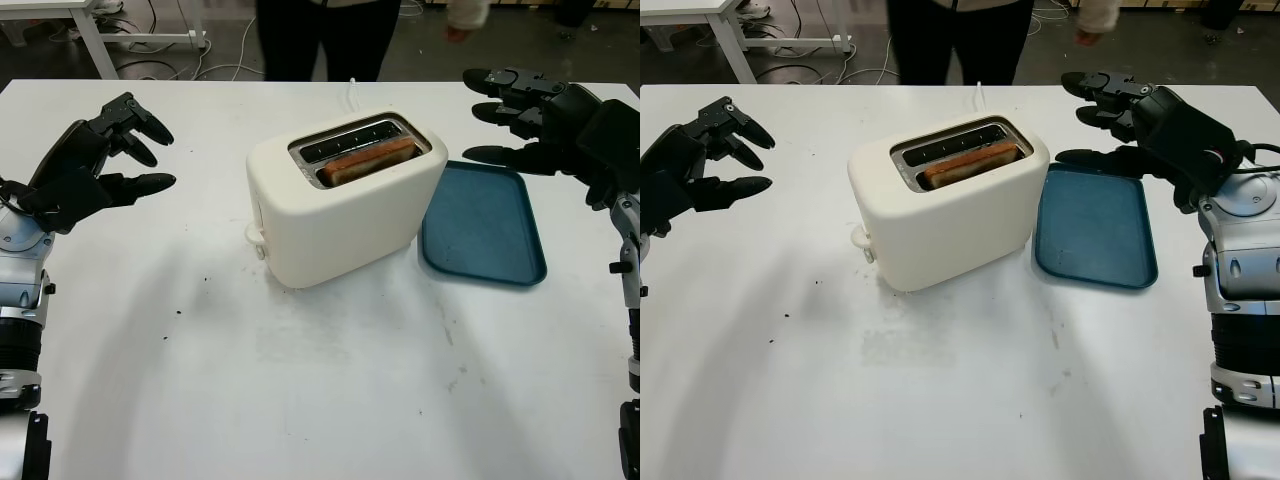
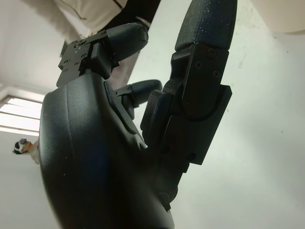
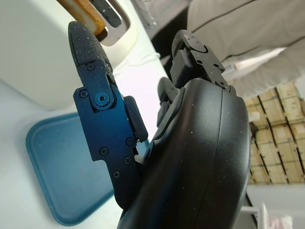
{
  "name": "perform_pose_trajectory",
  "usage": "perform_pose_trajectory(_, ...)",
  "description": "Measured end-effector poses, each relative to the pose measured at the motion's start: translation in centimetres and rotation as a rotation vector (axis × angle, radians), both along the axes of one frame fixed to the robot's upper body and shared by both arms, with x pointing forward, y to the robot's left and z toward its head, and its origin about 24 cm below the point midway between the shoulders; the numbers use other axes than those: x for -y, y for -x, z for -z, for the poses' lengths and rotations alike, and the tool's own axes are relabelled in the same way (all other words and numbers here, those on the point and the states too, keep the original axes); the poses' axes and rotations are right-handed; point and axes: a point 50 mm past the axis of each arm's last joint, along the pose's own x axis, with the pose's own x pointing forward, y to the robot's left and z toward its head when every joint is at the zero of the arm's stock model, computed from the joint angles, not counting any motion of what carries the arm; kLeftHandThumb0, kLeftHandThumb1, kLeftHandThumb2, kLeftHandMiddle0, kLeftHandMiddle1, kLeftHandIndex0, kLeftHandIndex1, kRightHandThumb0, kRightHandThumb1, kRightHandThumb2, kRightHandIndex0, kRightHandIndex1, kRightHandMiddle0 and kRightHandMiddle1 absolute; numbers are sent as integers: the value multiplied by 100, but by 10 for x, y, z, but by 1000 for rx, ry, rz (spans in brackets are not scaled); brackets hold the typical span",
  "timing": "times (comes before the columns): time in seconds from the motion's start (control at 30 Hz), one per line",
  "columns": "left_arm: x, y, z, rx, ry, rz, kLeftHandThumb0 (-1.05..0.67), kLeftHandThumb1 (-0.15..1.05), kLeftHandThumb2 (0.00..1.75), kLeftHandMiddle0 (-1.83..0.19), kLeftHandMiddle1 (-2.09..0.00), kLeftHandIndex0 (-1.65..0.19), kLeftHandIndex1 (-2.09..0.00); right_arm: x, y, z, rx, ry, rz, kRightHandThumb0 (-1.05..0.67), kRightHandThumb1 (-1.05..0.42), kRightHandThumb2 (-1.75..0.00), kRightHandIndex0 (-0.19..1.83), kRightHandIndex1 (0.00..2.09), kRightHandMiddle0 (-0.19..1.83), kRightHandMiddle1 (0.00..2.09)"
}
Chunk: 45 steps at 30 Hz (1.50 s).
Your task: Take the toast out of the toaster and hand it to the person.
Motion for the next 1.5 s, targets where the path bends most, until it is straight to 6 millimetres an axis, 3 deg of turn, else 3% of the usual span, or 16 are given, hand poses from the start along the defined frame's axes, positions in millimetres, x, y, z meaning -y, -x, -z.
perform_pose_trajectory(1.5,0,0,0,1,-4,-1,-105,92,23,-9,-169,-6,-161,-1,1,1,2,10,-1,-69,-81,0,0,58,32,1)
